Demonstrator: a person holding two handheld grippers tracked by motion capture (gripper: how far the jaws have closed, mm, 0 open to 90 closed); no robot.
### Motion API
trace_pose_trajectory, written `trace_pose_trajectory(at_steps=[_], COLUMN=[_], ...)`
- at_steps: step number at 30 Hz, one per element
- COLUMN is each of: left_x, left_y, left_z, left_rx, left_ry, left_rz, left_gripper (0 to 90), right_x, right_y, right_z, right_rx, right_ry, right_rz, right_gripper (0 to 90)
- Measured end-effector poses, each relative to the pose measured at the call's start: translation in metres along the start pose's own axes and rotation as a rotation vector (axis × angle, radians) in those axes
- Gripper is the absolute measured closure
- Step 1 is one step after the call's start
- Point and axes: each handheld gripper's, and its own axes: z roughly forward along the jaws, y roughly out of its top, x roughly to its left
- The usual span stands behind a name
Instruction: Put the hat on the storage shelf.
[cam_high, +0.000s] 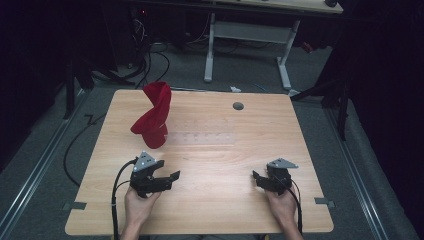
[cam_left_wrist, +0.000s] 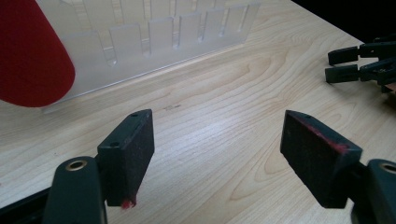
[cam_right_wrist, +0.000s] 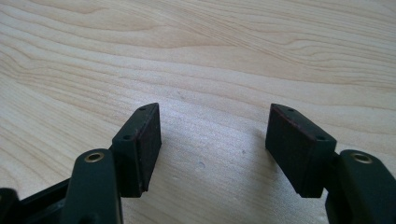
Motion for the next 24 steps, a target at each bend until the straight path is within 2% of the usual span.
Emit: trace_pose_trajectory(at_steps=[9,15,24], left_x=[0.004,0.007,0.009], left_y=[-0.009,-0.015,-0.023], left_z=[0.008,0.012,0.020], left_rx=[0.028,0.055,0.082], left_ry=[0.011,0.033,0.042], left_rz=[-0.004,0.014,0.040], left_gripper=[26.6,26.6,26.7], right_x=[0.000,0.000,0.000], right_y=[0.000,0.000,0.000], right_z=[0.000,0.000,0.000], right_rx=[0.000,0.000,0.000], right_ry=[0.000,0.000,0.000], right_rz=[0.000,0.000,0.000], right_gripper=[36.0,36.0,36.0])
